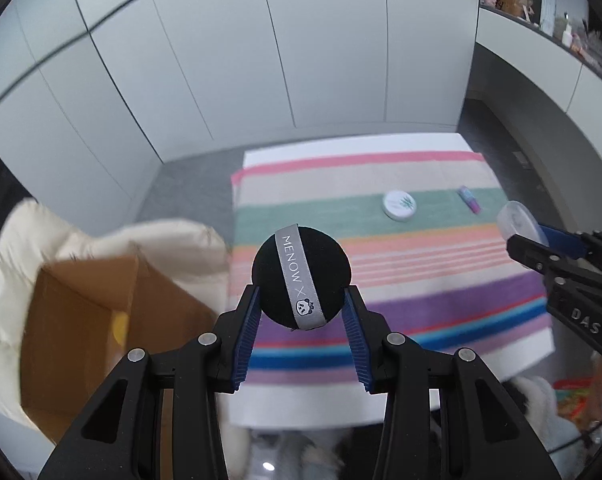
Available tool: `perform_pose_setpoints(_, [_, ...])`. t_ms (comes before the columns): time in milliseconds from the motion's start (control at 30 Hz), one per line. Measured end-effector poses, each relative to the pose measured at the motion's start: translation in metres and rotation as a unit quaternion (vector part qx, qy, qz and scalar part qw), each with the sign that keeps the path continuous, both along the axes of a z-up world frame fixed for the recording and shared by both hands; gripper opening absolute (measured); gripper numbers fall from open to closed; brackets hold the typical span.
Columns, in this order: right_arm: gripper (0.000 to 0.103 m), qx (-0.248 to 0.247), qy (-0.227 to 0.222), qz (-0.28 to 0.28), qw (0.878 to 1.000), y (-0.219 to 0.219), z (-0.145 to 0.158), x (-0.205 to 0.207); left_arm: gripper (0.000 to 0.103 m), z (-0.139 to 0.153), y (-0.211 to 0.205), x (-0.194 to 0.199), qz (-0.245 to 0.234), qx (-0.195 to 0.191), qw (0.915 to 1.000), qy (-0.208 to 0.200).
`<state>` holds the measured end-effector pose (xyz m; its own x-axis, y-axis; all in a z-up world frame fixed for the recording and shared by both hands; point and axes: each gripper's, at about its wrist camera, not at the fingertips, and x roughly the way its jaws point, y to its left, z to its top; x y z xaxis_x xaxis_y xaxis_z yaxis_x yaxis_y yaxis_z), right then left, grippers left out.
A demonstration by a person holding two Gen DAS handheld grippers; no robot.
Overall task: Organize objects
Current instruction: 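Lift the black compact and clear case and carry them toward the box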
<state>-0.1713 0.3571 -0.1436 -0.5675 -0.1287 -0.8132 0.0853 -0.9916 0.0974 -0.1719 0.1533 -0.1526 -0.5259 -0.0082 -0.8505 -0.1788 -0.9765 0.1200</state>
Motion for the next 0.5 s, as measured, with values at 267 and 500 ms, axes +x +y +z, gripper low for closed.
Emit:
perform_pose_setpoints(267, [0.041, 0.015, -0.013, -0.004, 1.0, 0.005, -0.004, 0.045, 0.043, 0.01, -0.018, 0.022, 0.028, 0.014, 0.9995, -0.002])
perform_pose_setpoints(500, [0.041, 0.019, -0.028, -0.007, 0.999, 0.007, -0.011, 0.057, 0.043, 0.009, -0.036, 0.017, 0.052, 0.052, 0.9969, -0.027])
